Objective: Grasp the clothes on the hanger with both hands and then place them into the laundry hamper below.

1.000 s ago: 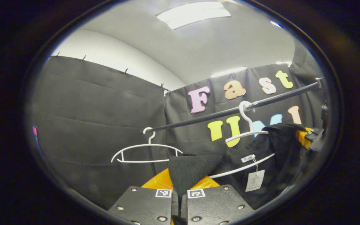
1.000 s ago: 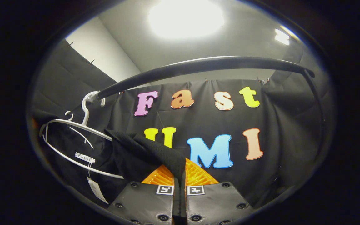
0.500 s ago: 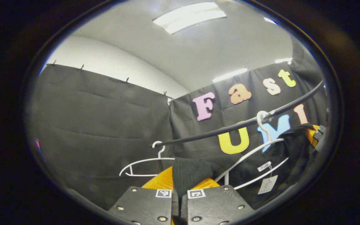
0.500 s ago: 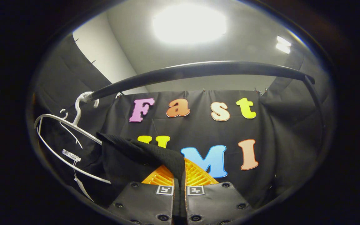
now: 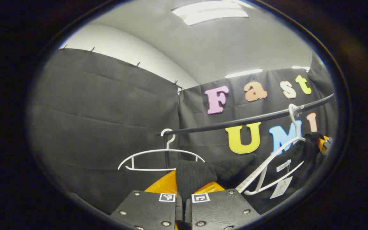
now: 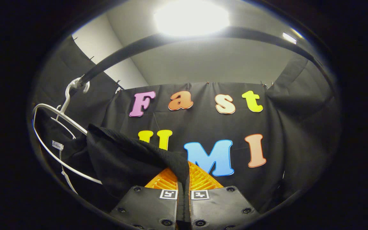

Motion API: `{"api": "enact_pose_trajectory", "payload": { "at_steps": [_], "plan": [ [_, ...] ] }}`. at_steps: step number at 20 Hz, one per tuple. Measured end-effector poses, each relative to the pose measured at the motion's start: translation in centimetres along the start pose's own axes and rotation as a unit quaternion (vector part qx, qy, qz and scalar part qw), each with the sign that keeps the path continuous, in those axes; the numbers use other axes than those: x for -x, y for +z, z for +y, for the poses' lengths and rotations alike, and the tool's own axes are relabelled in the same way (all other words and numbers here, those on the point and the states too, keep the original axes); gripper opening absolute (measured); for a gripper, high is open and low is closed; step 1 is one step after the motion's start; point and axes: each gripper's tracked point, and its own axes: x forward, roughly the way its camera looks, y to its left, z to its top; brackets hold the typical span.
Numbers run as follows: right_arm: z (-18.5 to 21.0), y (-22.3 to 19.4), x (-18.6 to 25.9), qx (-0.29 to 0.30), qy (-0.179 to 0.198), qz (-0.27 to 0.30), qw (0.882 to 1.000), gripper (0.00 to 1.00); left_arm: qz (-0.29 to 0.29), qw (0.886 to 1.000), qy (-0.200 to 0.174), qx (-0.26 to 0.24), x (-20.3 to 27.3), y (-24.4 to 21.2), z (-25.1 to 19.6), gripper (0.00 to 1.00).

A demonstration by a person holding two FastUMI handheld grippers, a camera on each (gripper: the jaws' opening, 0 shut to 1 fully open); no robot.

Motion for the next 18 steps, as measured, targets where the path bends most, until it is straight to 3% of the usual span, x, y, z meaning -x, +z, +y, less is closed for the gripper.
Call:
{"api": "enact_pose_trajectory", "payload": {
  "at_steps": [7,18],
  "plan": [
    [-0.3,-5.2,-1.0,0.015,0.003,0.056,0.998,0.01,0.027,0.999,-0.016,-0.004,-2.0,-3.1,-0.7,0.04],
    [0.5,-10.5,0.5,0.035,0.012,0.116,0.993,0.01,0.068,0.997,-0.035,-0.007,1.1,-9.6,0.1,0.04]
  ]
}}
